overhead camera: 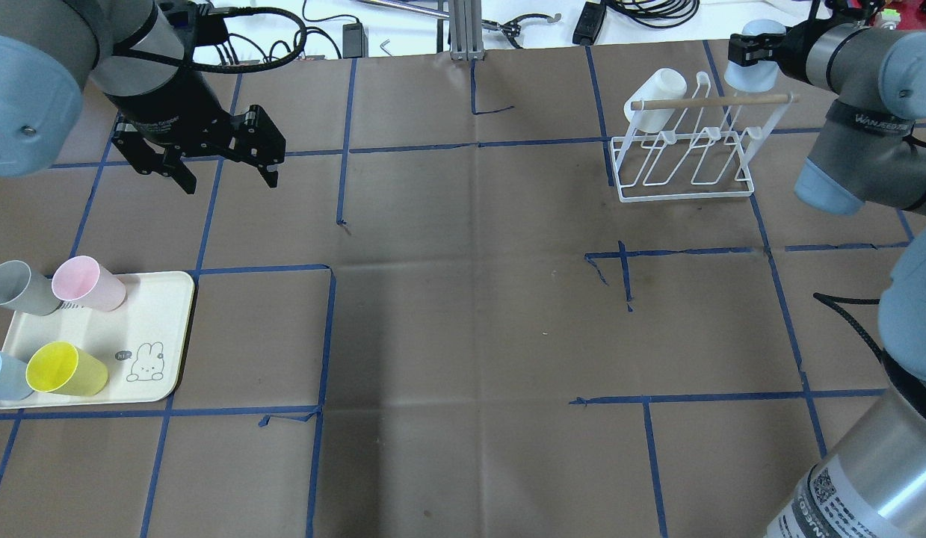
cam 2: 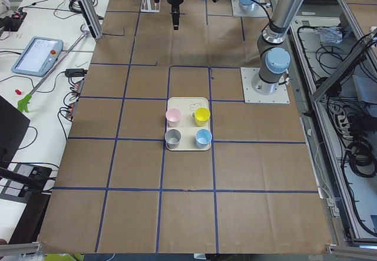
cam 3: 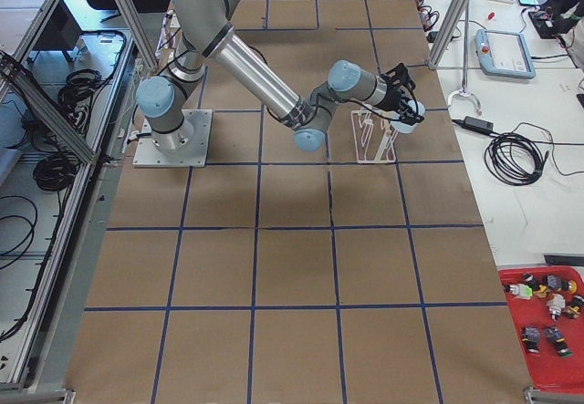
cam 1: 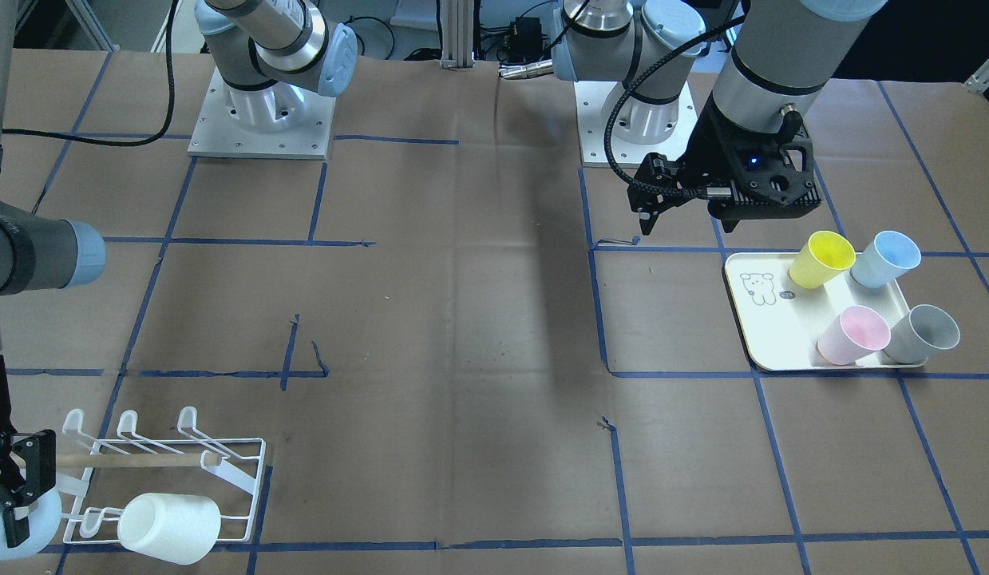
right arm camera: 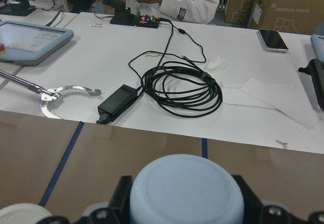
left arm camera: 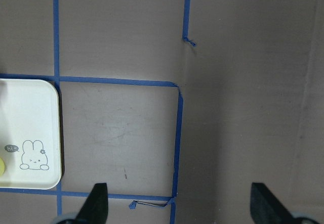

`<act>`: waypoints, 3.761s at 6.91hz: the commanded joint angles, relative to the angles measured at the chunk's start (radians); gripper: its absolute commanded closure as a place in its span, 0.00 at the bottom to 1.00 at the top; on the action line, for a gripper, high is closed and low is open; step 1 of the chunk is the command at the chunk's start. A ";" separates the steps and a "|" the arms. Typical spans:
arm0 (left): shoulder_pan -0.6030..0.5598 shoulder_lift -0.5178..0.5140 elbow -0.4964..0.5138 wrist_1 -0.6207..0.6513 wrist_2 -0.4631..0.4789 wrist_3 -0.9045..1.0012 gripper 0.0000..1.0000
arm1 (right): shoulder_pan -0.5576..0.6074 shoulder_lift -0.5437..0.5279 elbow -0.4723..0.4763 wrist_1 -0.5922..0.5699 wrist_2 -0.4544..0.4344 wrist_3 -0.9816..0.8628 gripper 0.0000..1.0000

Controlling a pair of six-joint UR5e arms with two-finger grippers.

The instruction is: Transfer IKEA cup to right arm and place on rack

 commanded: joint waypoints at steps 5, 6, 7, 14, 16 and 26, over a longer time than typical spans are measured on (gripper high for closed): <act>-0.005 0.008 -0.008 0.037 0.002 0.026 0.00 | 0.002 -0.006 0.012 0.005 -0.008 0.032 0.00; -0.005 0.008 -0.008 0.037 0.000 0.026 0.00 | 0.002 -0.006 0.012 0.005 -0.008 0.032 0.00; -0.005 0.008 -0.008 0.037 -0.001 0.026 0.00 | 0.002 -0.006 0.012 0.005 -0.008 0.032 0.00; 0.003 0.008 -0.009 0.036 -0.006 0.027 0.00 | 0.062 -0.185 0.004 0.195 -0.009 0.032 0.00; 0.003 0.008 -0.009 0.036 -0.006 0.027 0.00 | 0.062 -0.185 0.004 0.195 -0.009 0.032 0.00; 0.001 0.008 -0.009 0.036 -0.006 0.027 0.00 | 0.143 -0.319 0.000 0.632 -0.120 0.095 0.00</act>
